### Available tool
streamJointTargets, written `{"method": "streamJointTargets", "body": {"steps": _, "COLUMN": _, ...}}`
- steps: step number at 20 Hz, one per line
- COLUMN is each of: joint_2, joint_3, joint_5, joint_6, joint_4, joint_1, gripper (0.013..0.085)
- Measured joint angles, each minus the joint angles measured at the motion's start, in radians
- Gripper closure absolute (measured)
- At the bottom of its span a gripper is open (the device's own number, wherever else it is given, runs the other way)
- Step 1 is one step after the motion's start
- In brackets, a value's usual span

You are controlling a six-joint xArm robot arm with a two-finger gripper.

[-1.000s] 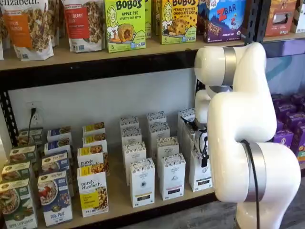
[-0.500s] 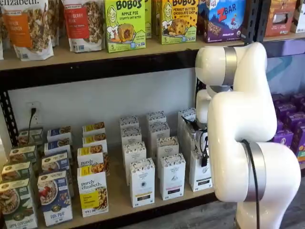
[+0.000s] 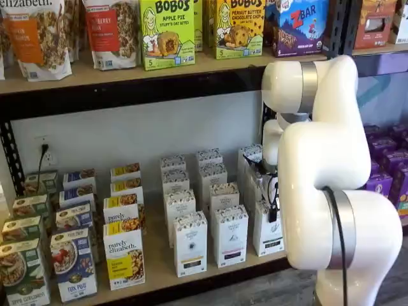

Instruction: Pick up the white box with a green strip in the middle, on the bottom shelf, the sixth box from the left

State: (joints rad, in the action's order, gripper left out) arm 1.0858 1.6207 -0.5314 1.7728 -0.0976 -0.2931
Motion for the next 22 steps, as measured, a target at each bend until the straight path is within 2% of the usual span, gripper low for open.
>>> {"method": "streamJointTargets", "body": {"steps": 2, "joint_2": -0.003, "joint_3": -0.005, "joint_5": 0.003, "joint_6": 0.004, "joint_4": 0.005, "joint_1": 0.0, "gripper": 0.049}}
{"method": "streamJointTargets", "body": {"steps": 3, "joint_2": -0.005, "joint_3": -0.009, "joint_5": 0.005, "joint_6": 0.004, "joint_4": 0.005, "joint_1": 0.0, "gripper": 0.049}}
{"method": "streamJointTargets", "body": {"steps": 4, "joint_2": -0.008, "joint_3": -0.016, "joint_5": 0.01, "joint_6": 0.004, "joint_4": 0.005, "joint_1": 0.0, "gripper": 0.053}}
{"method": "streamJointTargets", "body": {"steps": 10, "joint_2": -0.052, "joint_3": -0.096, "joint_5": 0.065, "joint_6": -0.032, "joint_4": -0.036, "joint_1": -0.001, "gripper": 0.053}}
{"method": "streamJointTargets", "body": {"steps": 15, "joint_2": -0.146, "joint_3": -0.253, "joint_5": 0.15, "joint_6": -0.066, "joint_4": -0.066, "joint_1": 0.003, "gripper": 0.053}}
{"method": "streamJointTargets", "body": {"steps": 18, "joint_2": -0.224, "joint_3": -0.354, "joint_5": 0.161, "joint_6": -0.033, "joint_4": -0.022, "joint_1": 0.01, "gripper": 0.053}}
{"method": "streamJointTargets", "body": {"steps": 22, "joint_2": -0.363, "joint_3": -0.517, "joint_5": 0.167, "joint_6": -0.056, "joint_4": -0.038, "joint_1": 0.016, "gripper": 0.053}}
